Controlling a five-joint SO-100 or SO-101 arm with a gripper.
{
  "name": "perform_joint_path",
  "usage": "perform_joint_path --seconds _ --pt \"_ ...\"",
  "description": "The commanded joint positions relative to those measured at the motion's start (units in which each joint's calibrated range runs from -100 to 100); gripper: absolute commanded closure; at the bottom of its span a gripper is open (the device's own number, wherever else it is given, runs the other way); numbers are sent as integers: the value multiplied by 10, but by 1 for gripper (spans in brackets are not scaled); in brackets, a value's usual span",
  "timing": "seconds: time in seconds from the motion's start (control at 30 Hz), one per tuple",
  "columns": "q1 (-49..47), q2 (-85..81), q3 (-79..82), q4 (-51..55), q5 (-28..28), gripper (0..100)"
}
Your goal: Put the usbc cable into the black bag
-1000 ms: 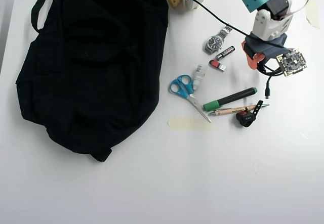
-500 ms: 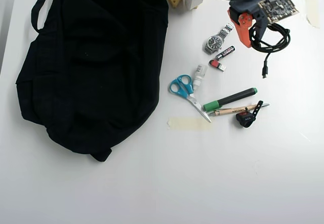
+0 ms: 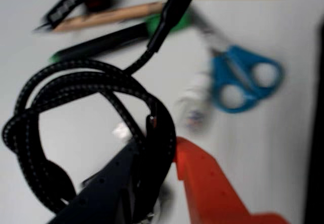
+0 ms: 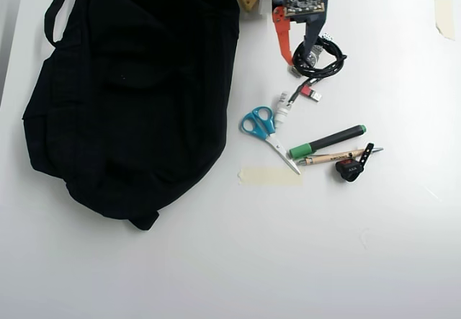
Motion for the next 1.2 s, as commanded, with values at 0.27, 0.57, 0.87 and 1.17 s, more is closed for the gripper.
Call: perform_joint_path --seconds 0.27,0.57,0.87,1.17 --pt "221 -28 -40 -2 38 98" --pt "402 -27 -103 -3 48 98" --pt "627 -16 -45 -63 45 98" --pt "529 -21 81 -197 45 65"
